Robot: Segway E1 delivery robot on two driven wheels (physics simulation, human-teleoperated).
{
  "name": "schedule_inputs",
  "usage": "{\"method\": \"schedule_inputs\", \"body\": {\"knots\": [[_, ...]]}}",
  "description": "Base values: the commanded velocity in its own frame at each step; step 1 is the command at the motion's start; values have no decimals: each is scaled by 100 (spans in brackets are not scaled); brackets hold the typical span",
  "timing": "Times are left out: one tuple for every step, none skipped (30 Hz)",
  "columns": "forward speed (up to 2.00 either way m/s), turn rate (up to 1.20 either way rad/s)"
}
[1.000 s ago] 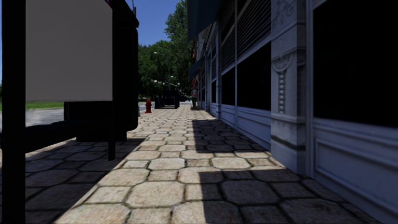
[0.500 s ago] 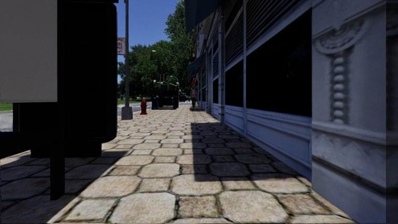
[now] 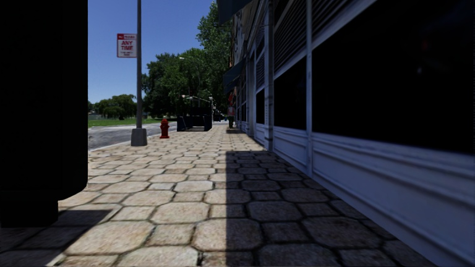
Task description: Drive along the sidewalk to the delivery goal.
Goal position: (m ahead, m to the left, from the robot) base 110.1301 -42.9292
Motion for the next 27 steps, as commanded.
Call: {"method": "schedule_inputs", "body": {"knots": [[200,0],[200,0],[200,0],[200,0],[200,0],[200,0],[200,0],[200,0],[200,0],[200,0],[200,0],[200,0],[200,0],[200,0],[200,0],[200,0],[200,0],[200,0],[200,0],[200,0],[200,0],[200,0],[200,0],[200,0],[200,0],[200,0],[200,0]]}}
